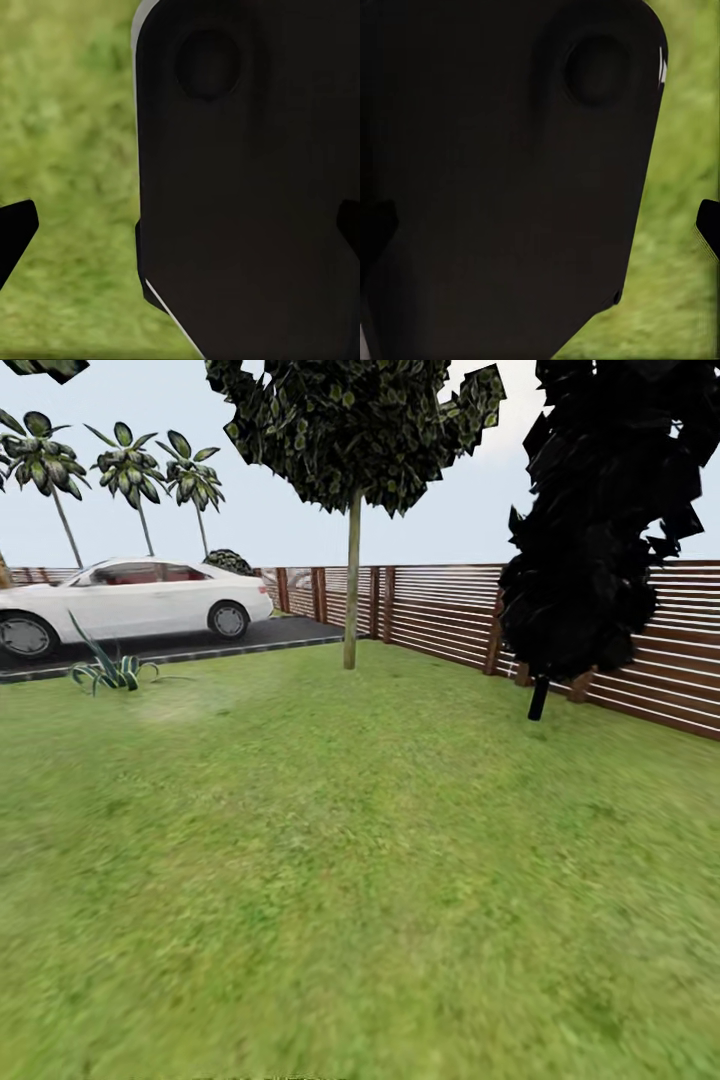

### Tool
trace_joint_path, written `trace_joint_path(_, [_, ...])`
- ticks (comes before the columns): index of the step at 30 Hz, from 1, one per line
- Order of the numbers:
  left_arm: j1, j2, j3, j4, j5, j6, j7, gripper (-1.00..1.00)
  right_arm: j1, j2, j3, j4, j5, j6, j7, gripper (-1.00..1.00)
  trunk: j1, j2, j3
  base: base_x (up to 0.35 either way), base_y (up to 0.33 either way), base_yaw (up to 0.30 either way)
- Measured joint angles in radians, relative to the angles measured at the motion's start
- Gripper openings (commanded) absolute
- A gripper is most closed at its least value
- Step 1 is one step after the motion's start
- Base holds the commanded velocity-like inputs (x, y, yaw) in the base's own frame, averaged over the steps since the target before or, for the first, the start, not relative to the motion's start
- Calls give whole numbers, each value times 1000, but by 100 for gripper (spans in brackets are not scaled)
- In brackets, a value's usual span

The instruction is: Take the three Easter eggs out of the wicker basket on the lawn in the garden, then place them on the lawn next to a single tree (choose any tree) so that all three eggs are next to the same tree and none are left in the basket.

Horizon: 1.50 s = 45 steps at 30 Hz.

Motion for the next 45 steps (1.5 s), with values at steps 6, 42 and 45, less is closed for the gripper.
trace_joint_path(6, [0,0,0,0,0,0,0,100,0,0,0,1,0,0,0,100,0,0,-3,0,0,279])
trace_joint_path(42, [0,0,0,0,0,0,0,100,0,0,1,2,0,0,0,100,0,0,-21,0,0,279])
trace_joint_path(45, [0,0,0,0,0,0,0,100,0,0,1,2,0,0,0,100,0,0,-23,0,0,279])
